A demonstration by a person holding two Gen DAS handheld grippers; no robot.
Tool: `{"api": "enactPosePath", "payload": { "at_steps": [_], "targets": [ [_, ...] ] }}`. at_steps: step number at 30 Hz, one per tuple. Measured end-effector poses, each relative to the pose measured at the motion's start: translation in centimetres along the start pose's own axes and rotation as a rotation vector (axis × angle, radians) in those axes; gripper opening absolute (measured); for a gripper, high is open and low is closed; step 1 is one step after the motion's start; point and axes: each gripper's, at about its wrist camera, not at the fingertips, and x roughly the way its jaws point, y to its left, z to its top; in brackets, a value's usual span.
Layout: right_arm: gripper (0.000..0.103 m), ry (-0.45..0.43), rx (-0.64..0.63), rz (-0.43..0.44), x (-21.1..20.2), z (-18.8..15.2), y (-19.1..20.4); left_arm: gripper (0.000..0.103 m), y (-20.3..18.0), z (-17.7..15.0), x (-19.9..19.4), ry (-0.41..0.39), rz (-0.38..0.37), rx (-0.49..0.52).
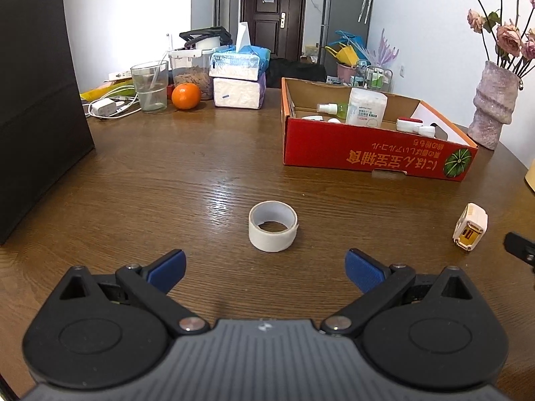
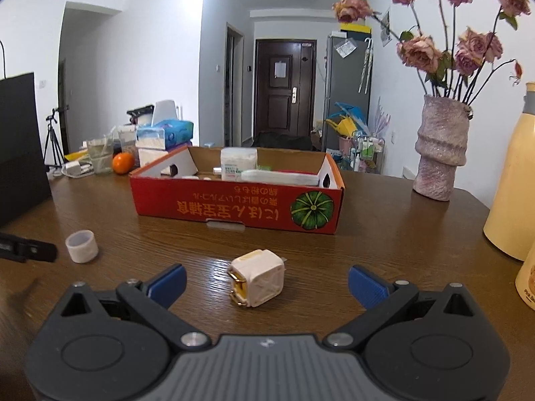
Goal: Organize rigid objects
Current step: 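Grasp the white plug adapter with the right gripper while the left gripper grasps the white tape roll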
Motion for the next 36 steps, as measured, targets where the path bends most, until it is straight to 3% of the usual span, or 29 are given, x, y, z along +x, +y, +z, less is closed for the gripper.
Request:
{"api": "enactPosePath", "payload": {
  "at_steps": [10, 19, 22, 27, 36],
  "targets": [
    [0.100, 0.093, -0.085, 0.073, 4.9, -0.1, -0.5, 0.103, 0.3, 0.1, -0.3, -0.002, 0.031, -0.008],
    [0.092, 0.124, -0.035, 0.131, 9.0, 0.2, -1.7, 0.103, 0.9, 0.0, -0.1, 0.002, 0.056, -0.014],
    [0.082, 0.141, -0.038, 0.145, 9.7, 0.3, -1.7, 0.103, 0.9, 0.1, 0.1, 0.005, 0.052, -0.019],
    [0.051, 0.164, -0.042, 0.166, 10.0, 0.3, -1.7, 0.103, 0.6, -0.1, 0.6, 0.016, 0.050, -0.011],
    [0.050, 0.111, -0.002, 0.143, 8.6, 0.0, -1.4, 0.103, 0.0, 0.7, 1.6, 0.023, 0.046, 0.010]
  ]
}}
